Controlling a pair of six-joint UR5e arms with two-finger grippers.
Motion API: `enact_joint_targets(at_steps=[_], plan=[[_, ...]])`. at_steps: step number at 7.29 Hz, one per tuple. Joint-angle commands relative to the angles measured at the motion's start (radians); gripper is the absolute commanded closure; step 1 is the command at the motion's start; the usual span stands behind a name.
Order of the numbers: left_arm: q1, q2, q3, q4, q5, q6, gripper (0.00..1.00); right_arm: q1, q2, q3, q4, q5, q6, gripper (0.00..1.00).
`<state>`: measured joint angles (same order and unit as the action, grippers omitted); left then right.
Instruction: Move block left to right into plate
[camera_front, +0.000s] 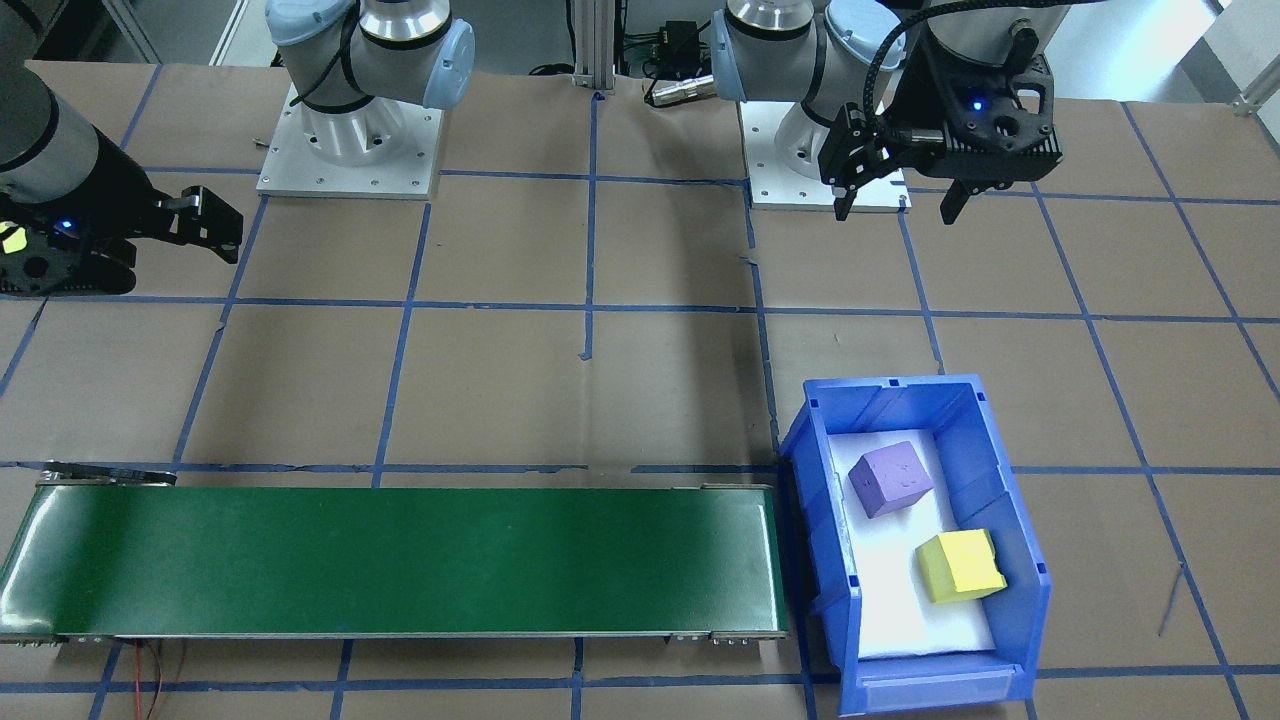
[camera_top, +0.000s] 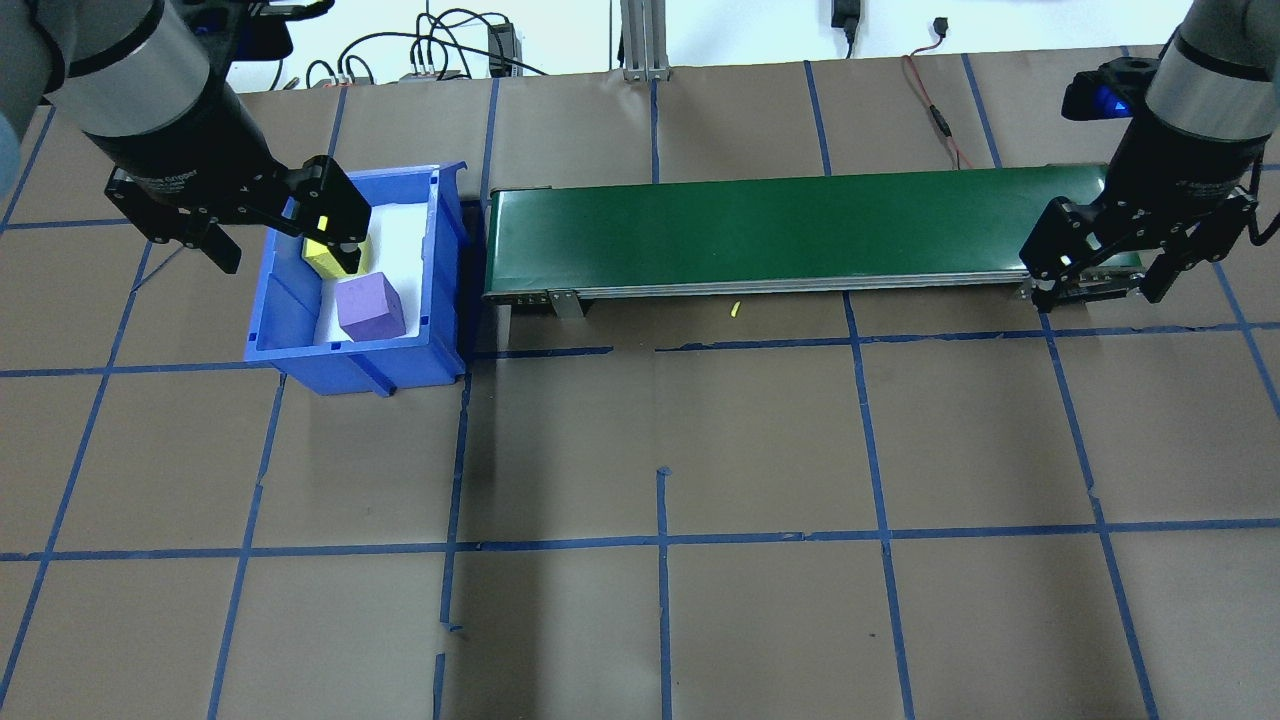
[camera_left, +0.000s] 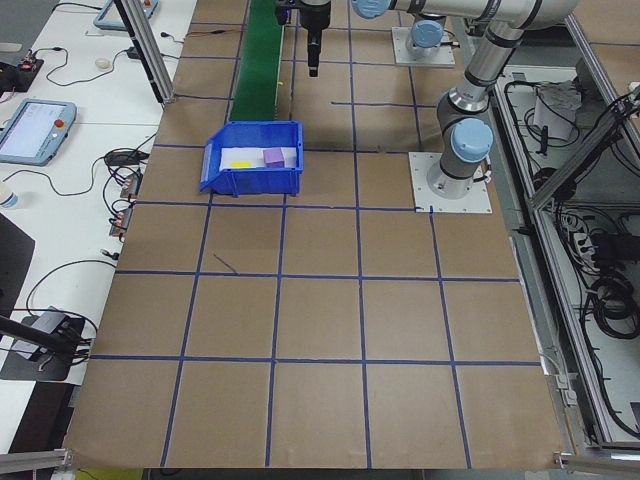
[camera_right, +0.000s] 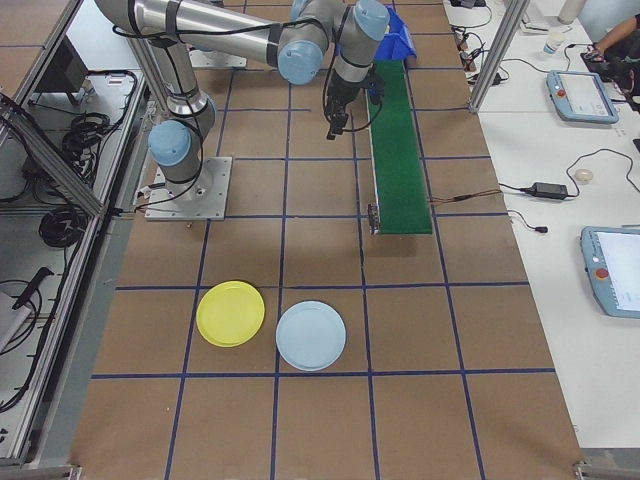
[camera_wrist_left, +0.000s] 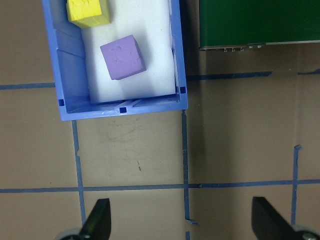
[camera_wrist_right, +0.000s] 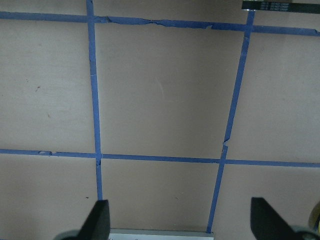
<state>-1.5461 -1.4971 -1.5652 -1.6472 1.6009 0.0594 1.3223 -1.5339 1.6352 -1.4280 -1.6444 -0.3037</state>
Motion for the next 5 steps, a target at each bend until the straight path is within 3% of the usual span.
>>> enact_joint_targets(at_steps=[1, 3, 4, 5], plan=[[0.014, 0.0, -0.007, 0.001, 0.004, 0.01, 0.0, 0.0, 0.0, -0.002, -0.002, 0.0, 0.0, 0.0], [0.058, -0.034, 0.013, 0.009, 0.008, 0.016, 0.0, 0.0, 0.0, 0.001, 0.0, -0.026, -0.002, 0.0], [0.117, -0.104, 0.013, 0.065, -0.001, 0.046, 0.0, 0.0, 0.0, 0.002, 0.001, -0.028, -0.011, 0.0], [0.12, -0.23, -0.002, 0.221, -0.003, 0.077, 0.0, 0.0, 0.0, 0.002, 0.001, -0.028, -0.02, 0.0]])
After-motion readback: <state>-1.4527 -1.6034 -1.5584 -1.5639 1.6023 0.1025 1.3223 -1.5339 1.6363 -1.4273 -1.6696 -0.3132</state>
